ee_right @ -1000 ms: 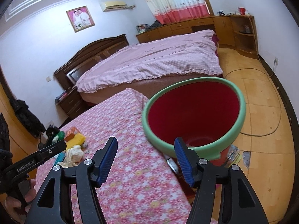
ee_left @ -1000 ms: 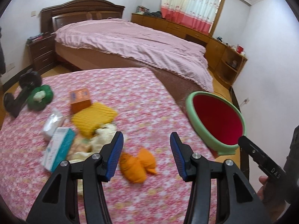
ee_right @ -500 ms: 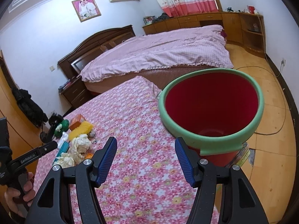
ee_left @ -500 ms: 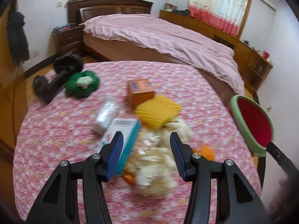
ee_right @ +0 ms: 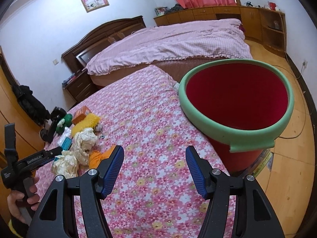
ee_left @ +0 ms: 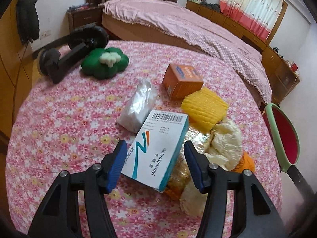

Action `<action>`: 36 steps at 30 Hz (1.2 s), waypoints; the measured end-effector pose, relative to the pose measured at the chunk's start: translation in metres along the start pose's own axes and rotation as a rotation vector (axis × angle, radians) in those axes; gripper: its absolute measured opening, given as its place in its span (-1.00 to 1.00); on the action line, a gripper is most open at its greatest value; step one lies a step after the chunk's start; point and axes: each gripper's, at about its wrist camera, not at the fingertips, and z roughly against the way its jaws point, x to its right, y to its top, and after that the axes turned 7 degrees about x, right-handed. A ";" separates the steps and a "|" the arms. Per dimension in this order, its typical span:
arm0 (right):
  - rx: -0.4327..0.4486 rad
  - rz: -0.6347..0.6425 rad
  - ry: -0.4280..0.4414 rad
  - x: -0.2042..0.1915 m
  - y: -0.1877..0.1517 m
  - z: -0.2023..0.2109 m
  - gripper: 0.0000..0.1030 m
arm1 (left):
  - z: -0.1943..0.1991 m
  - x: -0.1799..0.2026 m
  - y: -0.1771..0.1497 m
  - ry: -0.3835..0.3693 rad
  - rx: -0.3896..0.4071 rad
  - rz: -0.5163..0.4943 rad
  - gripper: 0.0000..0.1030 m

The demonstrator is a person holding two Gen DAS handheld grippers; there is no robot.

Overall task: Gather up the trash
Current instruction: 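Grasp the white medicine box with the left tool while the right tool grasps the orange cloth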

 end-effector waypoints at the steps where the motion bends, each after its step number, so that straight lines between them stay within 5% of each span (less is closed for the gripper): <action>1: -0.003 0.000 -0.001 0.000 0.000 -0.001 0.28 | -0.003 -0.001 0.000 0.004 -0.005 -0.003 0.16; 13: -0.044 0.016 -0.002 -0.005 -0.003 -0.017 0.28 | -0.018 -0.019 0.004 -0.021 -0.004 0.077 0.16; 20: -0.067 0.027 0.006 -0.012 -0.006 -0.025 0.28 | -0.023 -0.014 0.005 0.002 0.011 0.032 0.09; 36: -0.110 0.107 0.085 -0.047 -0.013 -0.044 0.28 | 0.032 -0.019 -0.009 -0.041 0.129 0.074 0.08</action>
